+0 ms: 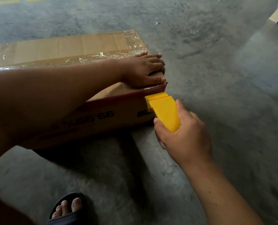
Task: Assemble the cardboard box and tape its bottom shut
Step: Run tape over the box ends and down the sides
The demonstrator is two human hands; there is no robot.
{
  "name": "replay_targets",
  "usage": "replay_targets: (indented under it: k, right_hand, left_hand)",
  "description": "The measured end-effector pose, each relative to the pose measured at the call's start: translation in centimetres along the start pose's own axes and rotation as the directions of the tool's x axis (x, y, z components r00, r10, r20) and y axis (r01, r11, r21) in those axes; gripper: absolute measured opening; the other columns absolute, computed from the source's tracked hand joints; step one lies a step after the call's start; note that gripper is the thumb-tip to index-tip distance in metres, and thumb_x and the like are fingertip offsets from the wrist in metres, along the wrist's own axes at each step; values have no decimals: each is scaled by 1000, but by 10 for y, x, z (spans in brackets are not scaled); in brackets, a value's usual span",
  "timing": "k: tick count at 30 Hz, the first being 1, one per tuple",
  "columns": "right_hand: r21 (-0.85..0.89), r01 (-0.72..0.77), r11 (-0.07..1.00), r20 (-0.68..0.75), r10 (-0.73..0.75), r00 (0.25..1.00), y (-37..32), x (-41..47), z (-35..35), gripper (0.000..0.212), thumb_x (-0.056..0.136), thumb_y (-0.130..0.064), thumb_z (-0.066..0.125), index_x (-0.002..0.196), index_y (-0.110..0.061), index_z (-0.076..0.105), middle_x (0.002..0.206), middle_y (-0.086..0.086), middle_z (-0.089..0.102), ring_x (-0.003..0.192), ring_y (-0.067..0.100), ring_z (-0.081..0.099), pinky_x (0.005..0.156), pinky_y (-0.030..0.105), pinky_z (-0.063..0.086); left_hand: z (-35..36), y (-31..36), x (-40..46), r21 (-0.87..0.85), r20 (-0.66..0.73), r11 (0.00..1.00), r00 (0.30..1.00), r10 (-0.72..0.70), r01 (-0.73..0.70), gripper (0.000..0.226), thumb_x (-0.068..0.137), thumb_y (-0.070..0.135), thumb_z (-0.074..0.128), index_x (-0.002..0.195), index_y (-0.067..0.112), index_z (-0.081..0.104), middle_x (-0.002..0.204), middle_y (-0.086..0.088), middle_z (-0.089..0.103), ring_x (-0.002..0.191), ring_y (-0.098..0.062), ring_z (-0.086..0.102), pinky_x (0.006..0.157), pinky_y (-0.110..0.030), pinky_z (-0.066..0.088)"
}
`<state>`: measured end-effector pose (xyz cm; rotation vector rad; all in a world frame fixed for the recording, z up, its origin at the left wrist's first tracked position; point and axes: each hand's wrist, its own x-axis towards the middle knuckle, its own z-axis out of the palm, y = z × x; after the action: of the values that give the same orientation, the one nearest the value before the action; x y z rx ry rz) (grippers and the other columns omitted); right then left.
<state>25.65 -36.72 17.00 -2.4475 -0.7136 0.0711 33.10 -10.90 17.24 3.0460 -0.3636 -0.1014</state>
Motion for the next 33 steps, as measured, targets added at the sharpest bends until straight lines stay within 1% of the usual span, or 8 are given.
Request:
replay_targets:
  k: [6, 10, 13, 16, 21, 25, 28, 33]
  right_hand:
    - [86, -48, 995, -18, 50, 999, 4, 11, 7, 77, 80, -62, 55, 143, -22, 39, 127, 5, 57, 112, 24, 55, 80, 30, 42]
    - [166, -77, 983, -27, 83, 996, 6, 17, 11, 73, 79, -62, 56, 139, -22, 47, 129, 2, 59, 115, 20, 55, 85, 30, 44]
    - [172, -102, 980, 6, 102, 995, 5, 22, 7, 70, 78, -63, 56, 136, -23, 50, 121, 0, 62, 108, 20, 58, 78, 28, 43]
    - [207, -133, 969, 36, 128, 991, 3, 31, 3, 60, 78, -60, 60, 122, -20, 59, 96, -4, 60, 96, 21, 61, 78, 33, 49]
    - [1, -182, 983, 166, 180, 970, 7, 23, 14, 41, 75, -62, 55, 87, -23, 60, 73, -3, 60, 66, 19, 56, 57, 32, 47]
    - [-2, -187, 982, 86, 187, 979, 11, 28, 4, 65, 73, -67, 53, 122, -25, 58, 103, 6, 66, 95, 29, 62, 68, 32, 46]
    - [-49, -166, 985, 20, 167, 986, 12, 37, -21, 76, 72, -65, 58, 136, -25, 48, 123, 8, 60, 110, 31, 57, 78, 34, 44]
    - [-70, -83, 994, -89, 76, 993, 6, 41, -51, 80, 69, -62, 62, 138, -25, 47, 122, 10, 60, 107, 33, 56, 72, 32, 38]
  left_hand:
    - [1, 4, -1, 29, 4, 1000, 1000, -12, 12, 84, 84, 79, 18, 141, 23, 44, 157, 1, 33, 151, -16, 7, 121, -48, 1]
    - [2, 2, -1, 42, -6, 999, 999, -34, 34, 85, 81, 82, 33, 141, 24, 42, 158, -1, 31, 152, -18, 6, 121, -47, -1]
    - [1, 0, 0, 18, -12, 999, 999, -30, 30, 84, 80, 81, 39, 142, 25, 43, 158, -1, 31, 152, -17, 4, 121, -47, -2]
    - [0, -2, -1, 0, -10, 999, 999, -43, 43, 80, 81, 80, 42, 141, 26, 43, 158, 0, 30, 152, -17, 4, 121, -47, -2]
    - [0, 1, -1, 9, 1, 1000, 1000, -23, 23, 79, 82, 77, 45, 144, 28, 40, 159, 1, 28, 152, -16, 0, 121, -45, -3]
    - [-3, 2, 2, -12, 48, 999, 998, -50, 50, 89, 72, 80, 47, 144, 29, 38, 160, 2, 25, 152, -17, -2, 121, -50, -4]
    - [-12, 8, 8, 34, 173, 993, 978, -118, 114, 92, 73, 71, 61, 149, 28, 31, 163, 0, 16, 151, -21, -9, 119, -55, -6]
    - [-5, 6, 4, 19, 67, 995, 993, -95, 94, 92, 76, 70, 60, 152, 30, 29, 163, 0, 18, 152, -20, -5, 119, -55, -3]
